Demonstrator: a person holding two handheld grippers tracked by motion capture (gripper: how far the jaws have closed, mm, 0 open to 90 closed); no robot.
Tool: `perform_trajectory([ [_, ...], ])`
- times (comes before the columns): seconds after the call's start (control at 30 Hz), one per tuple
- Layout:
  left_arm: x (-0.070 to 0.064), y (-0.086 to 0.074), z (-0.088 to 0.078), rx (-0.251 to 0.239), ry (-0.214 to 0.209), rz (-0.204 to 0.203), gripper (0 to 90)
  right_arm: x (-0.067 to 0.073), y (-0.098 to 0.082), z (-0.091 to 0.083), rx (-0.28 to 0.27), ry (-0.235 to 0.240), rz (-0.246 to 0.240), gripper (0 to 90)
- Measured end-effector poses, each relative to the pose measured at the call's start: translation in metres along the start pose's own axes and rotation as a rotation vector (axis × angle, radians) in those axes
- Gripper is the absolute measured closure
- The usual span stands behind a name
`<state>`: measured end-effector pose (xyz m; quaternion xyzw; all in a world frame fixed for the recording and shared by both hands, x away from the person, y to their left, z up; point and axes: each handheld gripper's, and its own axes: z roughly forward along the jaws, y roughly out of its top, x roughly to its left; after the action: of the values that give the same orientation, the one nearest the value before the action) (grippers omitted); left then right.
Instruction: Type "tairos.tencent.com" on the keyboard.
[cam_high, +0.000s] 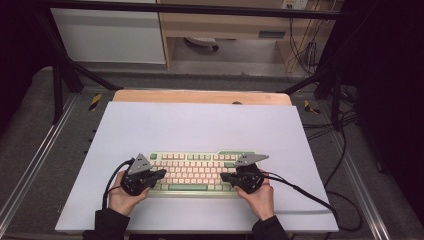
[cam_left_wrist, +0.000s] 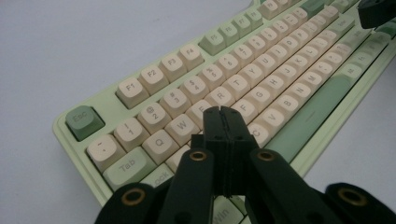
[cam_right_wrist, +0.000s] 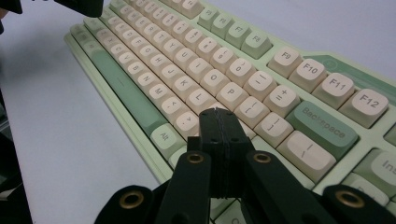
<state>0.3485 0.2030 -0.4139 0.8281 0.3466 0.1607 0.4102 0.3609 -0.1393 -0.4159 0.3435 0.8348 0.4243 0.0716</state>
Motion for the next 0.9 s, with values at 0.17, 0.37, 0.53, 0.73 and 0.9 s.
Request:
perform_trajectory([
  [0.17,-0.004,0.005,0.002,-0.002,0.001,0.006,89.7,-0.002,-0.002,-0.002,0.003,0.001,-0.002,90.0],
  [0.37,-0.008,0.012,0.007,0.001,0.000,0.013,89.7,-0.002,-0.004,-0.003,0.009,0.002,-0.001,90.0],
  [0.53,-0.014,0.018,0.016,0.016,-0.006,0.027,89.8,-0.001,-0.005,-0.005,0.009,0.002,-0.005,90.0],
  [0.73,-0.020,0.026,0.029,0.024,-0.011,0.036,89.7,-0.002,-0.006,-0.006,0.010,0.001,-0.004,90.0],
  [0.9,-0.022,0.030,0.038,0.030,-0.009,0.033,89.7,-0.002,-0.006,-0.006,0.011,0.002,-0.004,90.0],
])
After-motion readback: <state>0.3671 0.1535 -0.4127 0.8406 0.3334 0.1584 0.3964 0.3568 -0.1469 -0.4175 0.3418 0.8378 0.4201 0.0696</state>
